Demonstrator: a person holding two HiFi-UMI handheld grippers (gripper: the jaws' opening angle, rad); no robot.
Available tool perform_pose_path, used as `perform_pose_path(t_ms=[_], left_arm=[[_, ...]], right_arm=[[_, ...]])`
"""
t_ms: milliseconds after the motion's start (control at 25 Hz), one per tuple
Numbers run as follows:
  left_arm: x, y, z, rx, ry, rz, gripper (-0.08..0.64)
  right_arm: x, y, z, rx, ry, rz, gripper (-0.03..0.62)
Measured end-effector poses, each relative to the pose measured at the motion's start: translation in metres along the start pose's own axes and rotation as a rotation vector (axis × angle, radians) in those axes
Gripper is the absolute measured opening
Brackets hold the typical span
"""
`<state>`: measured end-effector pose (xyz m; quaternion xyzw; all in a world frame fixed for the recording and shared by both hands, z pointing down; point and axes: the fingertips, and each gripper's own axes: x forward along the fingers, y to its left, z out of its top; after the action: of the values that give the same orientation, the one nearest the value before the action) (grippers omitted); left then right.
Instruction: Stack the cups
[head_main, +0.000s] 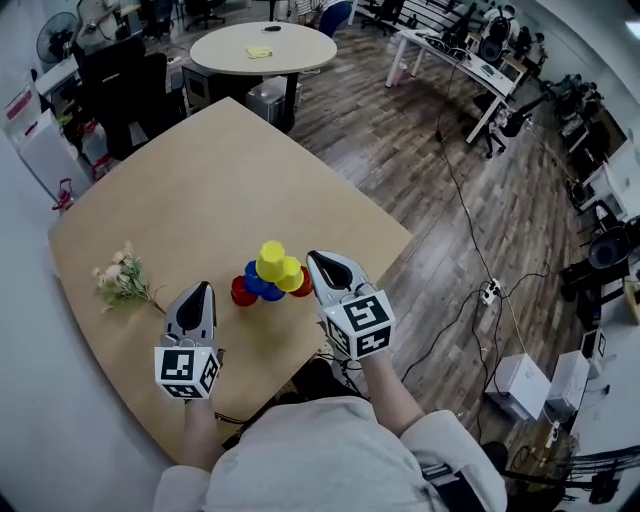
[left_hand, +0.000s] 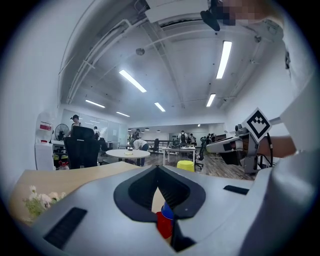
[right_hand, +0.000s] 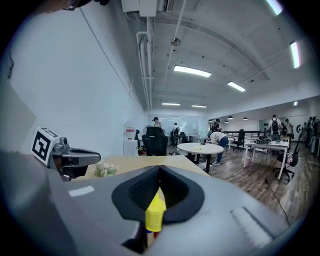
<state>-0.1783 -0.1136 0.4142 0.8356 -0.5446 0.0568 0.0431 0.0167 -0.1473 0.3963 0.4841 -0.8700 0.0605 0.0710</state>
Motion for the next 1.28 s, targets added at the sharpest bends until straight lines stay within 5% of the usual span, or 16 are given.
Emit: perform_pose_path(t_ms=[1280], left_arm=[[-0.009, -0.028, 0.067, 0.005, -0.183, -0.011, 0.009]], right_arm=[[-0.082, -0.037, 0.051, 0.005, -0.233, -0.184, 0.012]])
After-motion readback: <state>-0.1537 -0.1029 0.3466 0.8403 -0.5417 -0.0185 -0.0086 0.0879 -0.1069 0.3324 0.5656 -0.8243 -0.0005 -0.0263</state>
